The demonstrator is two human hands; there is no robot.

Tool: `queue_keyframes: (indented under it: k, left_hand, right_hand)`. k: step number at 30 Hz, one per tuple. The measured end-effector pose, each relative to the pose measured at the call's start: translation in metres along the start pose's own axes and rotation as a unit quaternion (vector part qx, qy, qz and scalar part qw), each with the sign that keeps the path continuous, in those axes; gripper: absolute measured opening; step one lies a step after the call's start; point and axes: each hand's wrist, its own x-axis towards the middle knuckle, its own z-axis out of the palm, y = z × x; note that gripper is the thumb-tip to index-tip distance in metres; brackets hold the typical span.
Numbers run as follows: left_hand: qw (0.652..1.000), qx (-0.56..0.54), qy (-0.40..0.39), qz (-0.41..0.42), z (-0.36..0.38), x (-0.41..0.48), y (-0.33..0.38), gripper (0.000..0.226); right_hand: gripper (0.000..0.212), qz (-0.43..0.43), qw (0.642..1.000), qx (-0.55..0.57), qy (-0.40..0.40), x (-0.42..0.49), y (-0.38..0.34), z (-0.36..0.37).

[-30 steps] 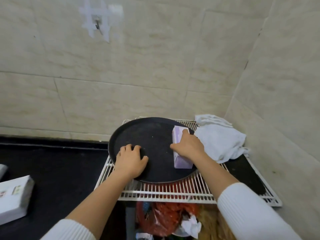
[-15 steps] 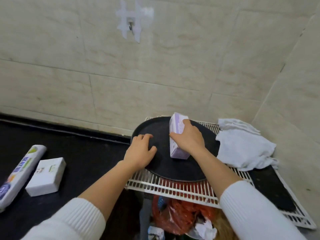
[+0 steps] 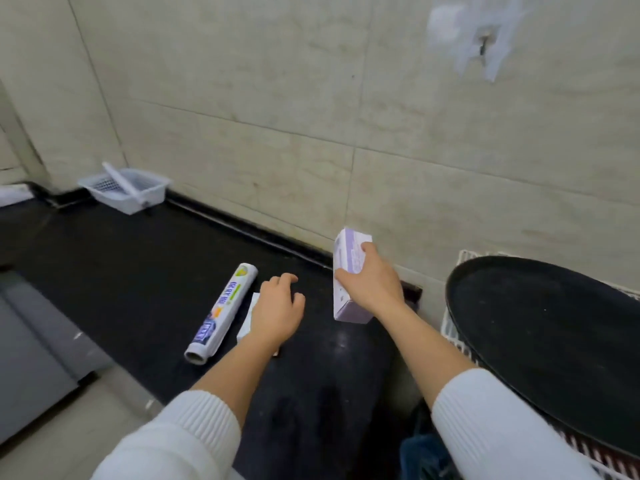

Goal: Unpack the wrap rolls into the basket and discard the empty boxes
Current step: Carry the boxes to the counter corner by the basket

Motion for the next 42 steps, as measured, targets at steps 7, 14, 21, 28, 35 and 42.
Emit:
queue_keyframes:
  k: [7,14,21,28,35,42]
  left_hand:
    - [0.997,0.006,-0.016,-0.073,-0.024,0.029,-0.157,0.035]
    - [0.988,0.024,-0.086,-0.128,-0.033,0.054,-0.273,0.041]
    - [0.974,0.132,-0.169,-0.072,-0.005,0.052,-0.327,0.055]
    - [0.971,0.129,-0.193,-0.059,-0.006,0.048,-0.336,0.056]
    - [0.971,0.035,-0.191,-0.14,-0.003,0.068,-0.301,0.046]
    - [0.954,-0.055,-0.233,-0.179,0.009,0.073,-0.265,0.073]
  right_hand:
    - [0.072,0.119,0.989,-0.045,-0.072,-0.003,-0.018,0.144]
    - [0.071,0.256,0.958,-0.1,-0.078,-0.012,-0.005,0.209]
    - [0.078,0.31,0.941,-0.117,-0.074,-0.022,0.0,0.236]
    - [0.061,0.237,0.957,-0.16,0.039,-0.018,-0.01,0.241]
    - [0.068,0.172,0.978,-0.12,-0.01,0.003,-0.058,0.277]
    - [0.102,0.246,0.943,-0.172,-0.145,0.021,-0.057,0.301]
